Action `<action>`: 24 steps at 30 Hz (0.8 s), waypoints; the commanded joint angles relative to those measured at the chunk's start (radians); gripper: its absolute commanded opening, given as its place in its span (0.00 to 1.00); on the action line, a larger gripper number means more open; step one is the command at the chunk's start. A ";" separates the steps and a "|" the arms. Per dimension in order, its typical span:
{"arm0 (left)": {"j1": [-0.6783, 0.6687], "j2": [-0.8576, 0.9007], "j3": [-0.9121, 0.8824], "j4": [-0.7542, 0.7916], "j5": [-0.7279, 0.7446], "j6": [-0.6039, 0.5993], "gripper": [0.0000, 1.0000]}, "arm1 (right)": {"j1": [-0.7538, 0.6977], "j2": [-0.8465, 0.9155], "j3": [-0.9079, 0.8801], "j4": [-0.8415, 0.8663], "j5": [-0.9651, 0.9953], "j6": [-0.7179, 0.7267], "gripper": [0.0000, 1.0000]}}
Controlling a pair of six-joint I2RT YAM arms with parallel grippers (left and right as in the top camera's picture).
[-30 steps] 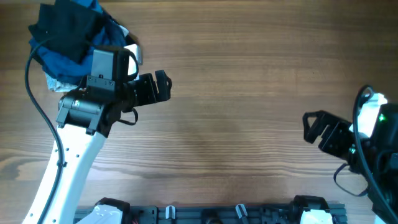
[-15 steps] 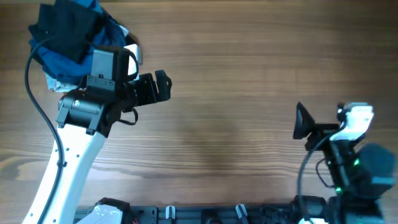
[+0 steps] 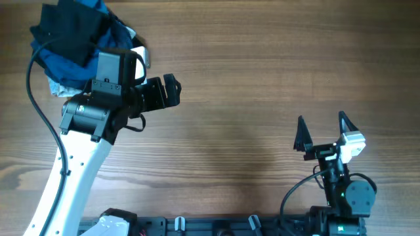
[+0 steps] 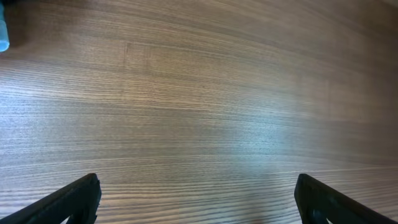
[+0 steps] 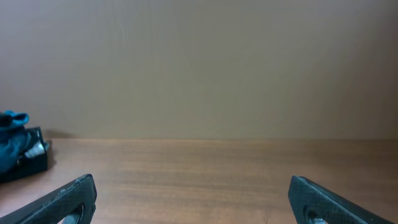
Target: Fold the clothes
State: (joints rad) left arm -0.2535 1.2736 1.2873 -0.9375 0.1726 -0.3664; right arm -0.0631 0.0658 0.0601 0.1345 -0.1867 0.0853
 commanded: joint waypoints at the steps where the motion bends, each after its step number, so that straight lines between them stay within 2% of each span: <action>1: 0.000 0.003 -0.003 0.002 -0.010 0.019 1.00 | 0.004 -0.049 -0.026 0.015 -0.005 0.010 1.00; 9: 0.000 0.003 -0.003 0.002 -0.010 0.019 1.00 | 0.004 -0.063 -0.055 0.038 0.004 -0.007 1.00; 14: 0.000 0.003 -0.003 0.002 -0.010 0.019 1.00 | 0.004 -0.063 -0.055 -0.110 0.003 -0.012 1.00; 18: 0.000 0.003 -0.003 0.002 -0.010 0.019 1.00 | 0.004 -0.063 -0.055 -0.120 -0.013 -0.086 1.00; 24: 0.000 0.003 -0.003 0.002 -0.010 0.019 1.00 | 0.004 -0.062 -0.055 -0.119 -0.012 -0.053 1.00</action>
State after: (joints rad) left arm -0.2535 1.2736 1.2873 -0.9375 0.1726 -0.3664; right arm -0.0631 0.0154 0.0063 0.0113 -0.1867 0.0395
